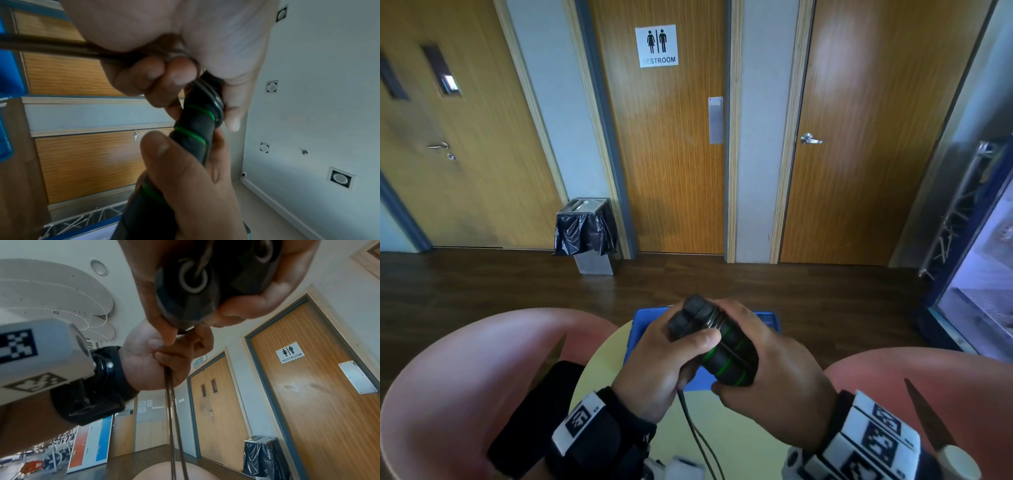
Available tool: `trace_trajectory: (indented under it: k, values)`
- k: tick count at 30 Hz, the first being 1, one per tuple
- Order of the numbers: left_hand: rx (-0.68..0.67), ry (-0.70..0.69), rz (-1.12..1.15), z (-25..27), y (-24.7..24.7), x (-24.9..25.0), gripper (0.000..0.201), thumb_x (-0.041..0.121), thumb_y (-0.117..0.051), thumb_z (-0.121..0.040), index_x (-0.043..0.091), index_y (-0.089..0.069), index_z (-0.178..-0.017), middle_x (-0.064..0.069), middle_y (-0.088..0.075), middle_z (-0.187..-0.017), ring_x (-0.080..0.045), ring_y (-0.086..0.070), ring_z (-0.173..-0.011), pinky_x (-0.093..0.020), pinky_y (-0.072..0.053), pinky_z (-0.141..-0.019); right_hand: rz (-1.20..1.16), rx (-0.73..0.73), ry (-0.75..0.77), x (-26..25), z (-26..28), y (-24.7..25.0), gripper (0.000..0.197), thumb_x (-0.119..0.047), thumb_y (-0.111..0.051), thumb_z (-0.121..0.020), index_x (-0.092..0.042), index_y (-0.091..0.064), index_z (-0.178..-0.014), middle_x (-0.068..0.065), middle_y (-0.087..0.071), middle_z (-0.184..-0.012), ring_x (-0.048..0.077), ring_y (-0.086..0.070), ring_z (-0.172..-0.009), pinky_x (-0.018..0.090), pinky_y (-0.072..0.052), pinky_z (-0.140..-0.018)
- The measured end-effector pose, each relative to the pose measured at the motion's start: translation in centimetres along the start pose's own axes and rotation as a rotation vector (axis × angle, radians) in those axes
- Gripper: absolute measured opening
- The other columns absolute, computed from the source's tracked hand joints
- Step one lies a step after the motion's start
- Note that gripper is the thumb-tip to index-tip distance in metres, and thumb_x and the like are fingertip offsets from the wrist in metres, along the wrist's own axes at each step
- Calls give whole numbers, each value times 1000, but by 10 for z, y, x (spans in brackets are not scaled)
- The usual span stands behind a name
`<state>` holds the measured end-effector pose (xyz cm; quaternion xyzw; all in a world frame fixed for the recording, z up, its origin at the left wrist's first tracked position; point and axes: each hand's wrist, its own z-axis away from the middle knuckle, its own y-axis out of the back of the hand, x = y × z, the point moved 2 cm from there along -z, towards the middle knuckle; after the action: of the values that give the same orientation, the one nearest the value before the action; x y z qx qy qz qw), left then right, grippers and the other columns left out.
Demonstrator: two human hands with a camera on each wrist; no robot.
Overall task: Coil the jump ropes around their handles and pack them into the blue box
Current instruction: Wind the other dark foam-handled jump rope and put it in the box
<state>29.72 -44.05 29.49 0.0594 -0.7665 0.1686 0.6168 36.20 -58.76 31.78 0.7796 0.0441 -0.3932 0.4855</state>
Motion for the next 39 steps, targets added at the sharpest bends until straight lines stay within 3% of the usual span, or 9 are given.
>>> trace_trajectory:
  k: [3, 6, 13, 17, 21, 25, 28, 31, 39]
  values:
    - [-11, 18, -11, -3, 3, -3, 32, 34, -75, -66, 11, -63, -85, -9, -47, -70, -22, -40, -57, -22, -35, -44, 33, -15, -4, 2, 1, 0, 83, -32, -71, -71, -61, -23, -132, -23, -62, -96, 3, -63, -83, 22, -52, -69]
    - [0, 28, -27, -6, 2, -7, 39, 35, -77, -68, 8, -63, -92, -14, -49, -80, -30, -43, -75, -40, -37, -65, 118, 4, -19, 4, 2, 2, 80, -36, -68, -75, -59, -16, -131, -22, -60, -94, 5, -62, -83, 21, -51, -68]
    - [29, 60, -165, -13, 0, -12, 23, 36, -79, -67, 20, -62, -69, -3, -39, -55, -17, -32, -47, -22, -29, -44, 340, 33, -55, 7, 0, 7, 70, -40, -56, -80, -52, -17, -136, -13, -60, -98, 15, -65, -81, 33, -54, -67]
    - [33, 104, -223, -19, -2, -16, 18, 26, -77, -78, 15, -63, -77, 8, -45, -50, -10, -33, -41, -18, -30, -41, 418, 37, -63, 14, -5, 11, 72, -40, -56, -81, -49, -13, -138, -9, -58, -106, 18, -66, -84, 35, -54, -67]
    - [-5, 163, -134, -20, 2, -23, 40, 38, -79, -67, 15, -64, -96, -9, -42, -66, -13, -32, -48, -21, -26, -41, 432, -17, -24, 20, -8, 9, 72, -41, -53, -83, -47, -12, -142, -9, -58, -103, 15, -64, -81, 37, -56, -66]
    - [-3, 150, -161, -21, 4, -22, 34, 41, -78, -71, 19, -67, -94, -13, -39, -71, -13, -32, -46, -21, -27, -41, 351, -46, -48, 25, -12, 4, 71, -40, -54, -78, -49, -19, -139, -9, -61, -97, 15, -64, -78, 39, -57, -67]
    - [77, 111, -201, -20, 3, -20, 35, 31, -72, -89, -1, -59, -85, -11, -36, -58, -8, -32, -41, -15, -29, -42, 286, -7, -85, 29, -17, 5, 69, -38, -60, -75, -48, -25, -133, -11, -62, -92, 13, -64, -76, 35, -56, -67]
    - [175, 28, -472, -16, 7, -14, 43, 30, -65, -92, 12, -44, -60, 12, -35, -46, -3, -32, -40, -11, -27, -46, 234, -1, -200, 40, -24, 4, 58, -42, -66, -67, -40, -38, -118, -13, -62, -88, 8, -62, -74, 30, -54, -65]
    - [275, -44, -572, -9, 34, -18, 41, 31, -67, -91, 14, -44, -62, 11, -33, -45, -5, -32, -44, -16, -26, -46, -36, -67, -370, 48, -45, -29, 30, -35, -72, -63, -25, -53, -84, 3, -63, -72, 17, -62, -60, 40, -50, -56]
